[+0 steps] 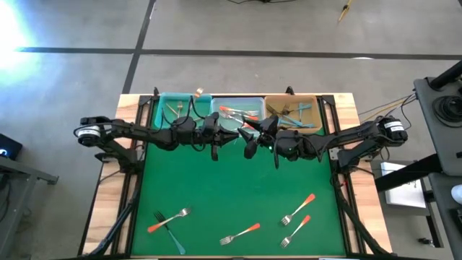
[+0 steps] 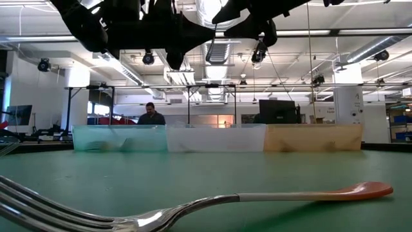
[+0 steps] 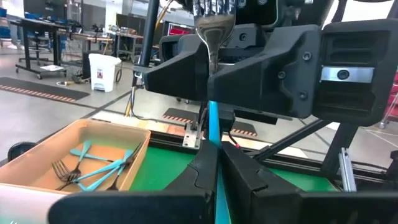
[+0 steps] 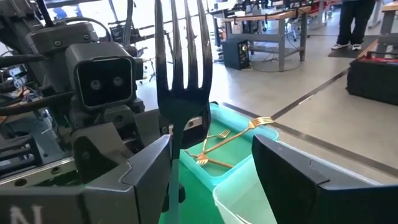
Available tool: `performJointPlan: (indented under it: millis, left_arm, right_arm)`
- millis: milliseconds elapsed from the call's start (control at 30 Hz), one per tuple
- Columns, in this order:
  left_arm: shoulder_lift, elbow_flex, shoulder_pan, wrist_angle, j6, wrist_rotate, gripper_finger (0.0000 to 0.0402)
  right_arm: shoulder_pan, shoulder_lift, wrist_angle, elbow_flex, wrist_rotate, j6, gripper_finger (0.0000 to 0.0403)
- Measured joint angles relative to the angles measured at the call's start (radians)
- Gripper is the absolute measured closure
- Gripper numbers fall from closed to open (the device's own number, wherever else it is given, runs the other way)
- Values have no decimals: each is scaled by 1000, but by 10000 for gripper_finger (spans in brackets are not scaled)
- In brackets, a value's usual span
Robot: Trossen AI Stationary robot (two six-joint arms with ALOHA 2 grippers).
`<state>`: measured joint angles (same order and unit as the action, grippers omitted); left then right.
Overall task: Sort silverware by color (type)
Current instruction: Put the blue fork into the orange bin
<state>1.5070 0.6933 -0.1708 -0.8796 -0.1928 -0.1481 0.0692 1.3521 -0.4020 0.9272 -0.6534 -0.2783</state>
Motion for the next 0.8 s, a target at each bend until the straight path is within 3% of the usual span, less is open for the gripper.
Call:
performJointPlan:
  millis: [300,467,633,800]
  left_arm:
    - [11,26,-1,-11,11,0,401]
    - [43,69,1,4,23,-4,401]
    - [64,80,2,4,27,-4,401]
    - [53,79,0,7,35,-4,401]
  right_arm:
    - [0,0,-1,0,-1,0,230]
    - [0,0,0,0,-1,1,285]
    - [0,0,2,0,-1,69,379]
    - [0,-2,3,0,-1,117,394]
